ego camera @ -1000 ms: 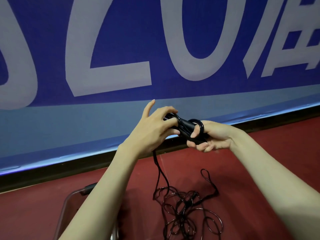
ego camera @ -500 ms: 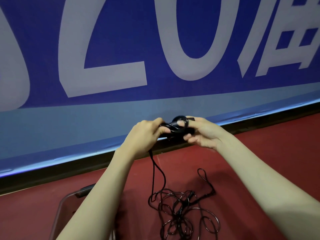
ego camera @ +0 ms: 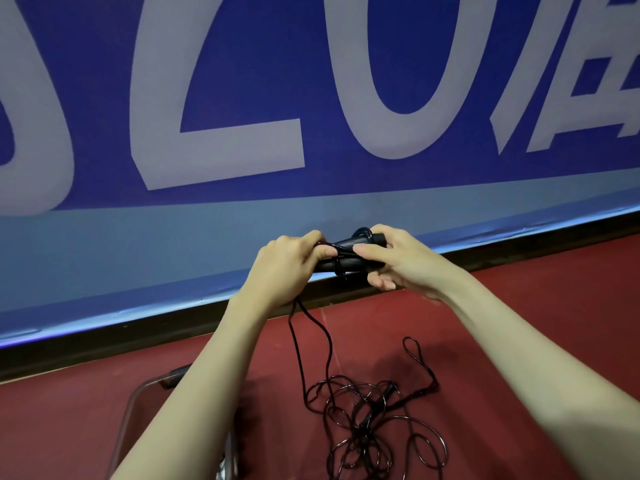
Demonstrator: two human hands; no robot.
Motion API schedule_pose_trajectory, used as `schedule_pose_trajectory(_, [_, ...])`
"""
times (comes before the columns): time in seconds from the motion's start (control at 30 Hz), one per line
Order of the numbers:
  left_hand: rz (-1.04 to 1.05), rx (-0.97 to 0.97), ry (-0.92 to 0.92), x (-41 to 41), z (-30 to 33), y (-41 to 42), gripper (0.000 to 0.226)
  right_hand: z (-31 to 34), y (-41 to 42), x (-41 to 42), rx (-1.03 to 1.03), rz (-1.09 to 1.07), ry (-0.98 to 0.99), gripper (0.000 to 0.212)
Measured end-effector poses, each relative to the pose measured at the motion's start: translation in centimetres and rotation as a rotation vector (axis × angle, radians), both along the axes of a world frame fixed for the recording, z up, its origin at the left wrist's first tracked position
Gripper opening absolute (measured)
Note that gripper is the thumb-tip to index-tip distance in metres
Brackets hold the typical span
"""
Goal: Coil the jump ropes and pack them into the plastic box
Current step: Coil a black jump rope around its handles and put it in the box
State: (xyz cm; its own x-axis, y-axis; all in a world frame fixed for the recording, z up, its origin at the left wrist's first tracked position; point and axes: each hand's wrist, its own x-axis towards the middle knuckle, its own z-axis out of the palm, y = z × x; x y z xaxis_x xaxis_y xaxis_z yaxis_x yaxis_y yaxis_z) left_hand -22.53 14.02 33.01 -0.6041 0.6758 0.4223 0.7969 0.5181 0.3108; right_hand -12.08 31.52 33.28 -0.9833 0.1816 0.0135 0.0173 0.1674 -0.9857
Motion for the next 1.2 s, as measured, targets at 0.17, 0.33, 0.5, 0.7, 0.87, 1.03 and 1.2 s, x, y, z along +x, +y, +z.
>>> schedule_pose_trajectory(0.17, [-0.02,0.046,-0.202,-0.4,-0.2,0.1,0.03,-0.6,-0.2,-0.3,0.053,0.018,0.025,0.014])
schedule_pose_trajectory(0.33, [-0.026,0.015,-0.225,-0.1,0.1,0.3,0.029,-1.0,-0.1,-0.4,-0.046,0.013,0.067,0.013])
schedule_pose_trajectory(0.5, [0.017,0.039,-0.086,-0.3,0.0,0.6,0.032,-1.1,-0.8,-0.7,-0.204,-0.07,0.094,0.007])
schedule_pose_trajectory(0.7, [0.013,0.047,0.068,-0.5,-0.5,0.3,0.038,-1.0,-0.8,-0.9,-0.307,-0.096,0.082,0.013])
schedule_pose_trajectory(0.87, [0.023,0.019,0.105,-0.6,-0.6,0.2,0.039,-1.1,-0.2,-0.7,-0.211,-0.065,0.085,0.009])
schedule_pose_trajectory(1.03, [0.038,-0.142,0.153,-1.1,-0.3,0.1,0.04,-1.6,0.4,-0.6,-0.073,-0.063,0.103,0.015])
schedule_pose_trajectory(1.2, [-0.142,-0.068,0.522,-1.2,-0.5,0.7,0.046,-2.2,0.5,-1.0,-0.029,-0.191,0.153,0.018])
